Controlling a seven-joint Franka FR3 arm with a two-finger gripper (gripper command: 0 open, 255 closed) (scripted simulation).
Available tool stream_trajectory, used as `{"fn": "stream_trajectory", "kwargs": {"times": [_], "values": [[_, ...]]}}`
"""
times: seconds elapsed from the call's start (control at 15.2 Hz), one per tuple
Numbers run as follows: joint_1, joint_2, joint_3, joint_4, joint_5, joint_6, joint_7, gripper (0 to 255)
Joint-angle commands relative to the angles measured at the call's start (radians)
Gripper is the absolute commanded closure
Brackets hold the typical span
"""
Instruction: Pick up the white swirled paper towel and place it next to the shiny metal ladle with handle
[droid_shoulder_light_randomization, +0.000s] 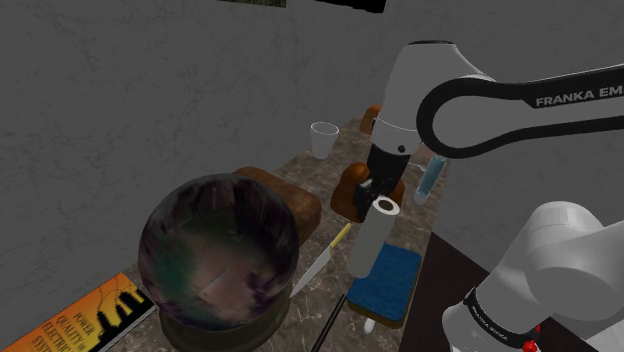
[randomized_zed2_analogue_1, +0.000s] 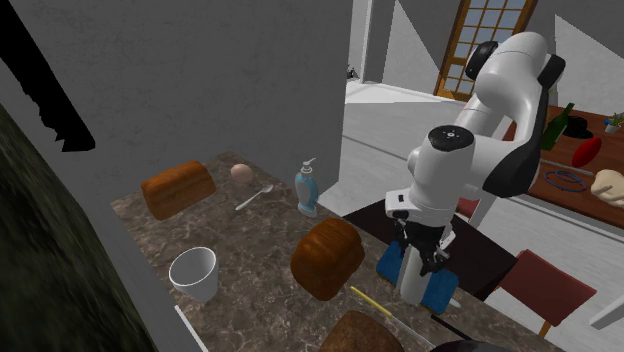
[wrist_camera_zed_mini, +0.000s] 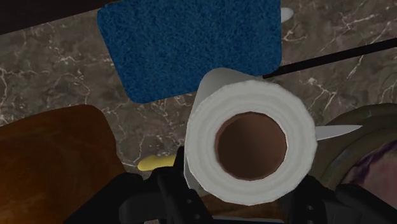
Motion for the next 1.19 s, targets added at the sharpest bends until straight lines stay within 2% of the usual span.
{"fn": "stream_trajectory", "kwargs": {"times": [0.0, 0.4, 0.46, 0.79, 1.06, 1.12], "values": [[0.002, 0.002, 0.003, -0.015, 0.001, 0.001, 0.000, 255], [0.002, 0.002, 0.002, -0.015, 0.001, 0.001, 0.001, 255], [0.001, 0.006, 0.002, -0.013, 0.000, 0.002, 0.000, 0], [0.002, 0.002, 0.002, -0.015, 0.001, 0.001, 0.001, 0], [-0.008, -0.034, -0.022, 0.090, -0.023, -0.140, 0.004, 0], [-0.008, -0.034, -0.022, 0.090, -0.023, -0.140, 0.005, 0]]}}
